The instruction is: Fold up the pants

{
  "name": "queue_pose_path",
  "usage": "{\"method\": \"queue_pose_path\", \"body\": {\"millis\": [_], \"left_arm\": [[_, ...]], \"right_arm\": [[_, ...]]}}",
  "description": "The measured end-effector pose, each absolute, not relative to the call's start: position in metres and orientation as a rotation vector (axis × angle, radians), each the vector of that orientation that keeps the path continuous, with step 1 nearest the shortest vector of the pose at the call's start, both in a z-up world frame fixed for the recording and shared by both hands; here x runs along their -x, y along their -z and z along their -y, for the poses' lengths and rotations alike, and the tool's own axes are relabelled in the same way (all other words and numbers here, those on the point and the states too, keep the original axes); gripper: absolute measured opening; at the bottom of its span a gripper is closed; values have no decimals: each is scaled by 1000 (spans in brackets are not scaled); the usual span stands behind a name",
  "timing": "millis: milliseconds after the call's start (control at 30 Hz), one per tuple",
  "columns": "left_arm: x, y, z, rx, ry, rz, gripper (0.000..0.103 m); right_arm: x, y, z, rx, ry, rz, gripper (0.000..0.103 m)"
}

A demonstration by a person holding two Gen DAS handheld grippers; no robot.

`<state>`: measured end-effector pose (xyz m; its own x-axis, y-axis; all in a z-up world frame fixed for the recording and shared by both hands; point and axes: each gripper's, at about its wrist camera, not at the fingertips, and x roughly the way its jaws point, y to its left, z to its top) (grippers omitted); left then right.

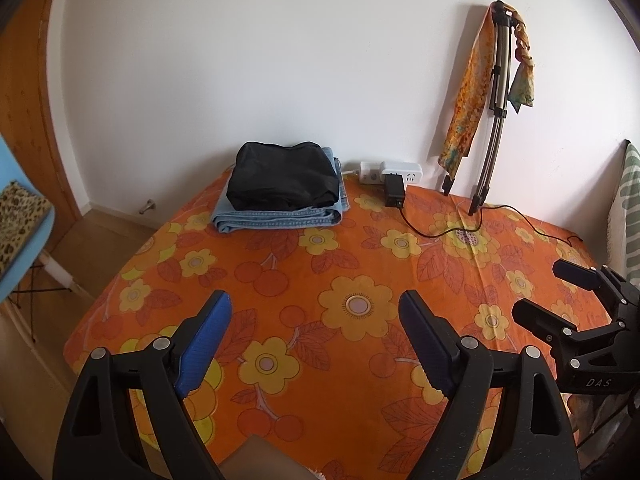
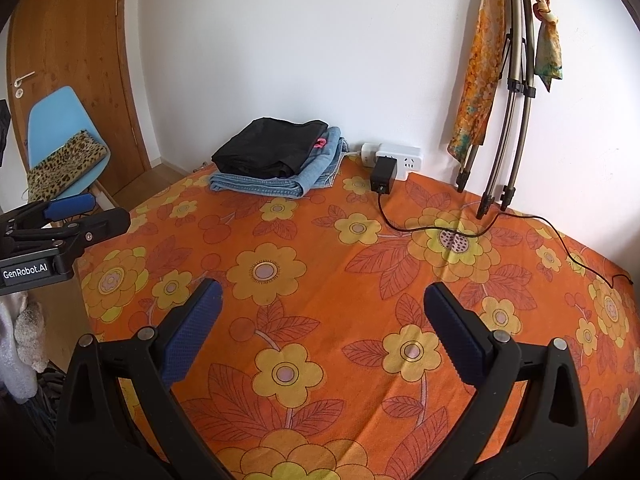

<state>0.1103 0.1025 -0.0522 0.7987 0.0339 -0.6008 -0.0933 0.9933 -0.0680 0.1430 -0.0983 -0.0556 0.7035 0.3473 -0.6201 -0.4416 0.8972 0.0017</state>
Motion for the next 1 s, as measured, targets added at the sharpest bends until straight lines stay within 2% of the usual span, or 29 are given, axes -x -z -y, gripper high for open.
{"method": "queue_pose_path", "body": {"millis": [1000], "left_arm": [[-112, 57, -104, 82, -84, -642, 86]], "right_arm": [[-139, 59, 98, 156, -439, -670, 102]]}}
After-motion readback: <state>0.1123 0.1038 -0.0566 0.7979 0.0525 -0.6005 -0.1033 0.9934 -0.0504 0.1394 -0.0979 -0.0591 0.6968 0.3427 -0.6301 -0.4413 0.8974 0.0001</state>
